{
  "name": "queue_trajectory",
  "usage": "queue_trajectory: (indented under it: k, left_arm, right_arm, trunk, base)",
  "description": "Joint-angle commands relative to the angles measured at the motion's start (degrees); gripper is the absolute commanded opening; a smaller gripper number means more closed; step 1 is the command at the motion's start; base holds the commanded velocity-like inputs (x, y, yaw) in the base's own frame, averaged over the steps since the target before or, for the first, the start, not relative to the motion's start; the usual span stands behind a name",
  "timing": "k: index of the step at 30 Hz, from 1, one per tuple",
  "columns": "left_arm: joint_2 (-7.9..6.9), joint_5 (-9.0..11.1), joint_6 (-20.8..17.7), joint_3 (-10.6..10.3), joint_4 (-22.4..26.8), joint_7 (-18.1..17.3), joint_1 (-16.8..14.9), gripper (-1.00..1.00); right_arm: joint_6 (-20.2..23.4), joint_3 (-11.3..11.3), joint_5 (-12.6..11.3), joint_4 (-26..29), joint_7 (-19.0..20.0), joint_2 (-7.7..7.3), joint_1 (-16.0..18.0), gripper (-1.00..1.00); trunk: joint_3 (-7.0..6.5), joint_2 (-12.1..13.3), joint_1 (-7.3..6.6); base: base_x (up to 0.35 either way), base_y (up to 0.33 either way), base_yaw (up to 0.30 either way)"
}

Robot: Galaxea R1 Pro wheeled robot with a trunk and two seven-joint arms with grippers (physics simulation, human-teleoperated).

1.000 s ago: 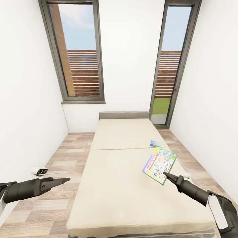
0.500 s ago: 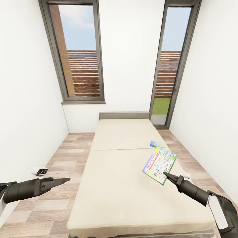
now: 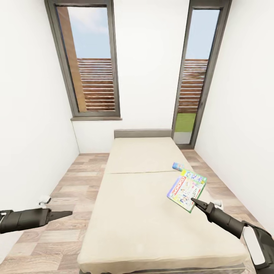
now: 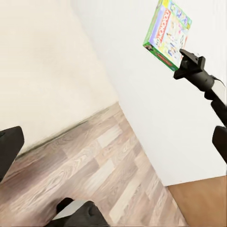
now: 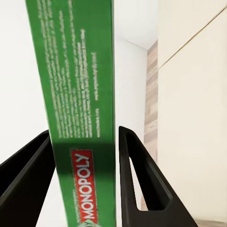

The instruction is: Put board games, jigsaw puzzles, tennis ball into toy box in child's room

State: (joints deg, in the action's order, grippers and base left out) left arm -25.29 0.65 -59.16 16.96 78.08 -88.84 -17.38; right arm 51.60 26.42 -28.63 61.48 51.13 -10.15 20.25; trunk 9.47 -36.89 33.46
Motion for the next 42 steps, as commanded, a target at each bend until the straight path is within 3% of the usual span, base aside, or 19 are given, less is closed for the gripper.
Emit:
queue_trajectory:
  k: [1, 4, 8, 14, 17, 19, 22, 25, 31, 42]
  left_arm:
    - [0.09, -1.93, -0.57, 0.31, -0.3, 1.05, -0.26, 1.0]
    - [0.96, -4.78, -0.54, 0.76, -0.68, 3.93, -0.54, 1.0]
    - [1.5, -5.48, -0.63, 0.84, -0.08, 4.84, -0.62, 1.0]
    - [2.69, -9.44, -0.63, 0.86, -0.49, 10.75, -0.64, 1.0]
    - [3.18, -10.43, -0.7, 0.88, -0.53, 13.24, -0.64, 1.0]
    - [4.13, -10.75, -0.7, 0.78, -0.55, 13.92, -0.64, 1.0]
    - [6.73, -11.2, -0.62, 0.49, -0.45, 14.57, -0.64, 1.0]
    - [7.98, -11.43, -0.57, 0.36, -0.4, 15.2, -0.64, 1.0]
    - [8.54, -11.49, -0.65, 0.36, -0.38, 15.59, -0.64, 1.0]
    - [8.8, -11.34, -0.52, 0.7, -0.03, 15.57, -0.64, 1.0]
  right_arm:
    - [0.15, 0.12, 0.18, -0.04, 0.17, 0.02, 0.06, -1.0]
    - [-0.09, 0.19, 0.31, -0.1, 0.02, 0.03, 0.06, -1.0]
    - [-0.28, 0.11, 0.56, -0.03, -0.12, 0.08, 0.06, -1.0]
    - [-0.52, -1.41, 1.03, 0.33, -0.96, 0.19, 0.06, -1.0]
    - [-0.45, -2.0, 1.32, 0.41, -1.96, 0.16, 0.06, -1.0]
    - [-0.37, -2.05, 1.34, 0.24, -2.24, 0.1, 0.06, -1.0]
    - [-0.28, -1.89, 1.19, -0.07, -2.36, 0.02, 0.06, -1.0]
    - [-0.24, -1.46, 1.15, -0.23, -2.3, 0.03, 0.06, -1.0]
    - [-0.23, -1.2, 1.12, -0.3, -2.26, 0.04, 0.06, -1.0]
    - [-0.33, -1.29, 1.49, -0.26, -2.45, 0.05, 0.06, -1.0]
  trunk:
    - [-0.1, 0.33, -0.21]
    - [-0.71, 1.54, -0.87]
    - [-1.54, 3.14, -1.75]
    - [-2.65, 5.55, -3.06]
    - [-3.19, 6.75, -3.72]
    - [-3.55, 7.55, -4.16]
    - [-4.09, 8.76, -4.82]
    - [-4.63, 9.96, -5.48]
    - [-5.71, 12.37, -6.8]
    - [-5.76, 12.37, -6.8]
  base:
    - [0.0, 0.0, -0.133]
    - [0.0, 0.0, -0.215]
    - [0.0, 0.0, -0.224]
    - [0.0, 0.0, 0.191]
    - [0.0, 0.0, 0.278]
    - [0.0, 0.0, 0.286]
    - [0.0, 0.0, 0.289]
    - [0.0, 0.0, 0.29]
    - [0.0, 0.0, 0.291]
    - [0.0, -0.01, 0.223]
